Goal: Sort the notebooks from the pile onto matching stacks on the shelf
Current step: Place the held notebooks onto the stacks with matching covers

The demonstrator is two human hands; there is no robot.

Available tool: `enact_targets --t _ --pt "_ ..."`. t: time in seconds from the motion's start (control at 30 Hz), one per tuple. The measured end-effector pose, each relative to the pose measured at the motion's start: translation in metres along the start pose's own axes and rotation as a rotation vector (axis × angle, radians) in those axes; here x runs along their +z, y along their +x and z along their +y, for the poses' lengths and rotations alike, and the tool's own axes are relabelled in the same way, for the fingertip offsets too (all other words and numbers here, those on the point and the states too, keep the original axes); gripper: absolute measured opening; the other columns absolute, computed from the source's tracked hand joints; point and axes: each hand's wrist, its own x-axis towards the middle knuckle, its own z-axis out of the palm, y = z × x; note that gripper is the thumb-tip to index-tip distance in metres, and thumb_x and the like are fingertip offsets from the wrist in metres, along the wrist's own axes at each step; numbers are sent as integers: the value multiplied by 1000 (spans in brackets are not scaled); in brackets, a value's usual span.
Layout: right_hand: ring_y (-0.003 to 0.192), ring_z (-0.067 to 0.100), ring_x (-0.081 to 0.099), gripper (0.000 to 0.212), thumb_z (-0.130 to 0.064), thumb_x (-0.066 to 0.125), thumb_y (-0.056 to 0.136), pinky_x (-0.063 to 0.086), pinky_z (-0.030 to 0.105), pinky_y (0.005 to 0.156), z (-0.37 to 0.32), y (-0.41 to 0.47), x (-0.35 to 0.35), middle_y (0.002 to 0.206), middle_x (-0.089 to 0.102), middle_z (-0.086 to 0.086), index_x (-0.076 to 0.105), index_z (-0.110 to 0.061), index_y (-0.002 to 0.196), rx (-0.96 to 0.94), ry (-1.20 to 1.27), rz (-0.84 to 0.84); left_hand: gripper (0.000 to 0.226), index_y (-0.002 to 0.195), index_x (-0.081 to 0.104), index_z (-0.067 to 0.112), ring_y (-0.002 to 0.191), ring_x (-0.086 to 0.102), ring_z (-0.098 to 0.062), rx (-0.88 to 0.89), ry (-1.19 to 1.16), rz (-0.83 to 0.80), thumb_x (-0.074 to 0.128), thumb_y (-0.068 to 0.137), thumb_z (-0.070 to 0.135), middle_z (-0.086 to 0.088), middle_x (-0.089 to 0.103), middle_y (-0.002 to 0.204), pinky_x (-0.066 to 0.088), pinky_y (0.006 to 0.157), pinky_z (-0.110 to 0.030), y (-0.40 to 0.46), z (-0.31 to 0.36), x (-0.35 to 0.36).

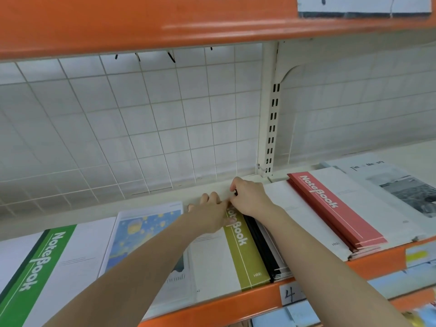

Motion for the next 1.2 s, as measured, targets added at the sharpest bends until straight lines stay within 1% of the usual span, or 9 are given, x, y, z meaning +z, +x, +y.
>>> enact_targets --t 0.3,0.4,0.6,0.77,0.87,0.93,1.03,1.13,1.2 --pt "100 26 55 23 -20 42 91 34 35 84 -2 -2 3 107 61 6 57 -10 106 -75 -256 -38 64 149 18 31 132 23 -31 -6 51 -8 34 95 60 -13 28 140 31 100 -55 -2 0 1" --pt "101 25 54 22 -19 44 90 33 35 83 -6 -2 0 108 60 5 57 -11 106 -68 -303 -92 62 149 23 27 131 27 -30 6 36 34 31 96 59 -12 31 139 32 99 -54 -7 -4 5" --pt "101 22 54 31 1 44 81 30 39 85 -20 -2 -6 105 60 0 61 -16 100 -38 -309 -199 42 127 53 9 123 43 -28 102 92 215 33 102 36 -13 50 132 29 107 -44 -25 -12 5" --pt "107 24 51 32 -1 42 82 34 41 92 -27 0 -6 112 57 3 58 -16 106 6 -394 -238 37 126 56 13 117 49 -26 60 -67 483 32 102 27 -8 57 126 34 100 -36 -47 -31 -17" --pt "112 28 47 30 -7 43 87 36 41 92 -44 -2 -6 116 52 7 55 -15 114 -30 -496 -147 35 127 56 18 115 51 -24 -15 -121 557 34 101 26 -4 58 125 37 95 -33 -72 -54 -22" --pt "105 29 52 24 -9 43 89 41 37 85 -64 -3 -2 111 56 8 57 -11 109 -88 -344 -62 35 130 54 20 117 49 -23 -107 -182 591 35 101 24 -3 56 128 37 94 -33 -91 -73 -19" --pt "100 30 56 21 -17 41 96 40 31 73 -101 -10 10 103 60 11 58 -4 97 -72 118 -76 39 139 44 16 125 42 -26 -302 -387 602 37 101 21 -7 47 138 36 99 -36 -118 -108 -6" --pt "107 24 54 32 -30 40 100 37 25 80 -128 -24 27 112 55 8 52 -5 115 60 458 -187 45 143 33 6 123 45 -34 -469 -740 535 40 100 20 -17 39 143 38 98 -37 -141 -132 13" --pt "75 16 48 15 -25 43 98 32 20 63 -134 -32 45 85 47 2 48 -14 88 114 605 -158 47 144 31 4 122 47 -34 -514 -913 505 40 100 17 -18 38 145 38 91 -32 -151 -137 21"
